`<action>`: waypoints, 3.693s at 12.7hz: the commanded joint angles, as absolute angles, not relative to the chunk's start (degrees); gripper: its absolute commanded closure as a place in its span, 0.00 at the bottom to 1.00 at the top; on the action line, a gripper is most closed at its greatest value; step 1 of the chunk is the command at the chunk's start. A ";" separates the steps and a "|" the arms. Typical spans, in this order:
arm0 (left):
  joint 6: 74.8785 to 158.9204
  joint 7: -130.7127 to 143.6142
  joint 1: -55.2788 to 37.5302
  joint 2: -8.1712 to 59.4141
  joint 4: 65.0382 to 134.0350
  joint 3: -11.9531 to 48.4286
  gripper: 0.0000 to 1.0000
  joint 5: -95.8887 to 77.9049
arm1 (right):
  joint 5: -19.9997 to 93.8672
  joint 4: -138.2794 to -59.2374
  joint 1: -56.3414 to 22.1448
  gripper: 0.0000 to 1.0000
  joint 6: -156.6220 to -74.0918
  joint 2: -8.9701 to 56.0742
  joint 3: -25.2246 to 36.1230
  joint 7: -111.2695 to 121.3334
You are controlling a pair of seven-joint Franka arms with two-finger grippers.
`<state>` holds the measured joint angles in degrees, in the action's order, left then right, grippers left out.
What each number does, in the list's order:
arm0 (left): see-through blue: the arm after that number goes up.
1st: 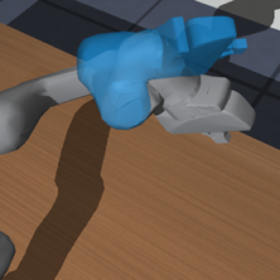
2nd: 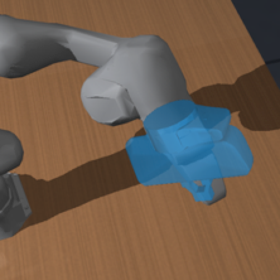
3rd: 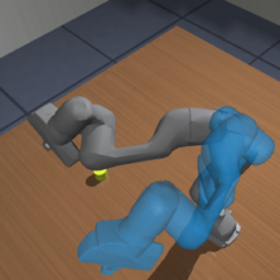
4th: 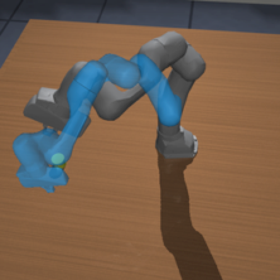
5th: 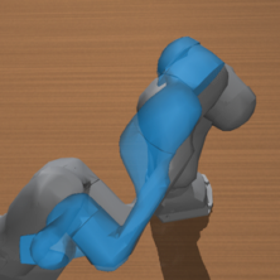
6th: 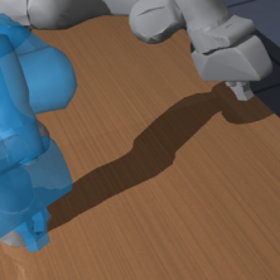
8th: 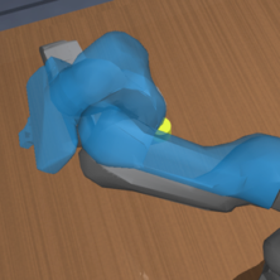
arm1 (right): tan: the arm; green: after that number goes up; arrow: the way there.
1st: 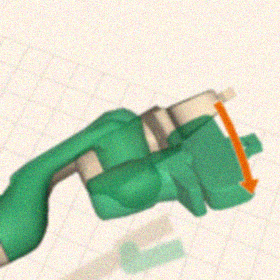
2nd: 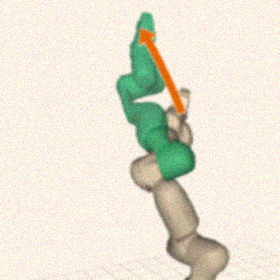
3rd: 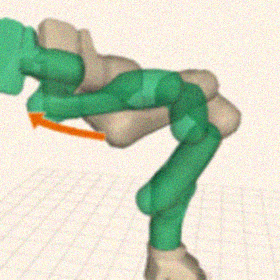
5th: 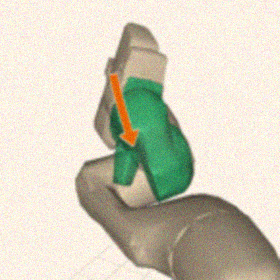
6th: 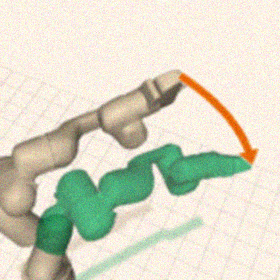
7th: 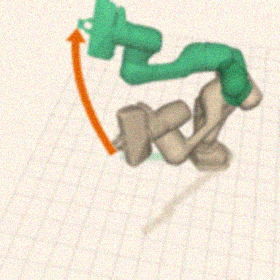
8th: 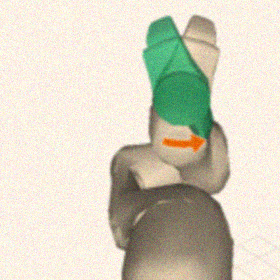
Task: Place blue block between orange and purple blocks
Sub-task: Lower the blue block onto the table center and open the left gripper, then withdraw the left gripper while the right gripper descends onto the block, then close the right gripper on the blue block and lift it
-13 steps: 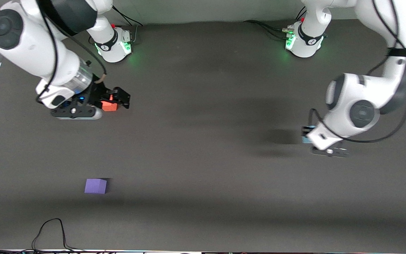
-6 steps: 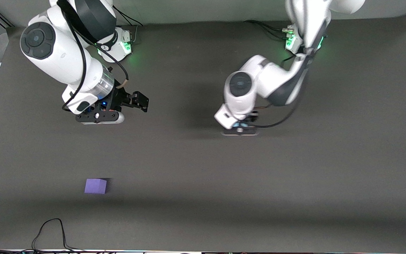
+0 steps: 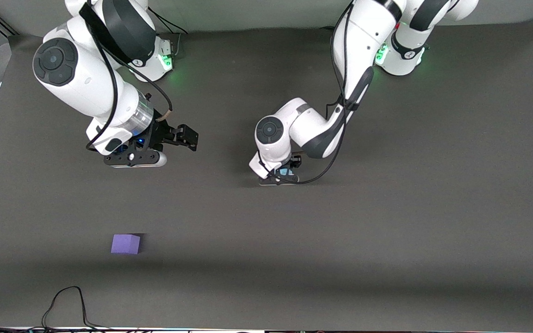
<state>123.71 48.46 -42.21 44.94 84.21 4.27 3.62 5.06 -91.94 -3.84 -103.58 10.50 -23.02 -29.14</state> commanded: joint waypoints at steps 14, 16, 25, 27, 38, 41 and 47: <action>90.73 5.40 -7.86 23.48 81.56 5.71 0.00 -10.90 | 1.37 -91.76 -5.52 0.00 -118.62 25.81 -35.67 -39.17; 87.37 -1.28 -1.44 19.71 81.39 5.45 0.00 -8.54 | -10.83 -90.97 -10.17 0.00 -122.94 33.36 -37.09 -50.74; 84.99 -4.92 7.38 7.13 82.70 5.36 0.00 1.23 | -34.95 -88.15 -17.84 0.00 -134.38 50.70 -37.53 -67.39; 85.25 -4.14 7.12 4.93 84.72 5.45 0.00 1.49 | -39.62 -87.89 -17.84 0.00 -135.00 52.73 -37.53 -69.16; 92.30 -1.68 -2.02 -2.91 95.64 -0.62 0.00 1.76 | -42.54 -87.63 -17.06 0.72 -136.15 52.04 -37.62 -71.81; 89.74 -1.49 -2.20 -1.23 92.64 -0.53 0.00 1.67 | -41.58 -89.46 -11.72 0.72 -130.63 46.25 -40.49 -71.19; 89.82 -1.58 -2.29 -1.23 92.99 -0.44 0.00 1.41 | -35.03 -104.58 2.30 0.72 -129.38 31.50 -42.15 -60.67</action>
<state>91.16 -2.40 -1.22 -1.79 94.26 0.28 1.40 -39.82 -98.70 3.40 -128.60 39.04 -46.67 -63.94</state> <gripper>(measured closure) 0.000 0.405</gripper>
